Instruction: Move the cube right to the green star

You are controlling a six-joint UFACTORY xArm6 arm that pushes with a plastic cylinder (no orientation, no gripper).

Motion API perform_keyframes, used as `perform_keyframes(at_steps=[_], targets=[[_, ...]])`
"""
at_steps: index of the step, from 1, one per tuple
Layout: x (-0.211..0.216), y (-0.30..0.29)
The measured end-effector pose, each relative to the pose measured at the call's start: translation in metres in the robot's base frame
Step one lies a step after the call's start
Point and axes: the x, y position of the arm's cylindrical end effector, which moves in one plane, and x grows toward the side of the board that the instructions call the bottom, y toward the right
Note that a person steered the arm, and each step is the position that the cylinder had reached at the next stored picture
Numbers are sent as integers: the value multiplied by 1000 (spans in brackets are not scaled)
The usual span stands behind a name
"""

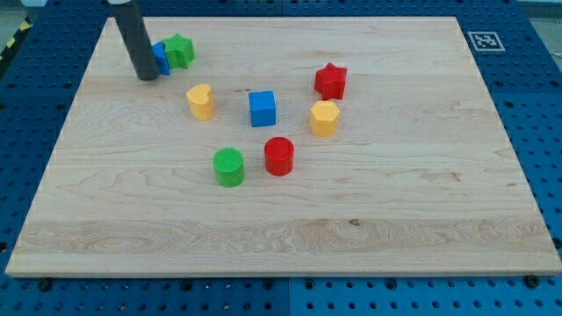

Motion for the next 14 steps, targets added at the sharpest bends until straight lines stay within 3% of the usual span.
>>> perform_keyframes(at_steps=[2, 3, 4, 5, 7, 10, 14], targets=[[0, 0], [32, -22], [125, -19], [186, 25], [138, 80], [125, 166], [74, 169]])
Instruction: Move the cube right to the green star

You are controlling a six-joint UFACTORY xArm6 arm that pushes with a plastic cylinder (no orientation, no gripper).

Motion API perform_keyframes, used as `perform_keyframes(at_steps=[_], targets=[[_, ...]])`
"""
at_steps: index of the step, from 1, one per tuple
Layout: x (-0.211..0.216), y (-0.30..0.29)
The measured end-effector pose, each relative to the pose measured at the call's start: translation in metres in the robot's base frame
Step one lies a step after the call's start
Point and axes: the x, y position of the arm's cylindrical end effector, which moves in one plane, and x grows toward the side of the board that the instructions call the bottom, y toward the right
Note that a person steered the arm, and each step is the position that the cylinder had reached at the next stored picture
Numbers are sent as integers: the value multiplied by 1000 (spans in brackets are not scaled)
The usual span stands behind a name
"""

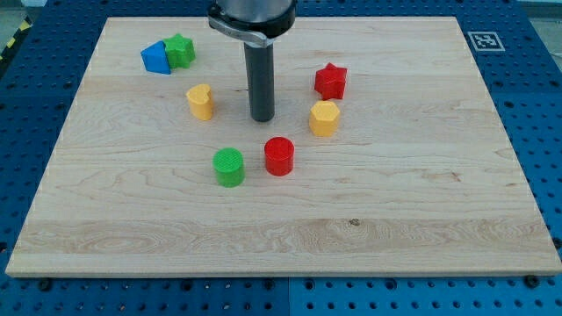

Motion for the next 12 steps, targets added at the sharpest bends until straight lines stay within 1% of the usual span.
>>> perform_keyframes(at_steps=[4, 5, 6, 7, 8, 10, 11, 12], targets=[[-83, 21], [-87, 8], [-92, -33], [-119, -25], [-131, -23], [-121, -64], [-121, -60], [-45, -4]])
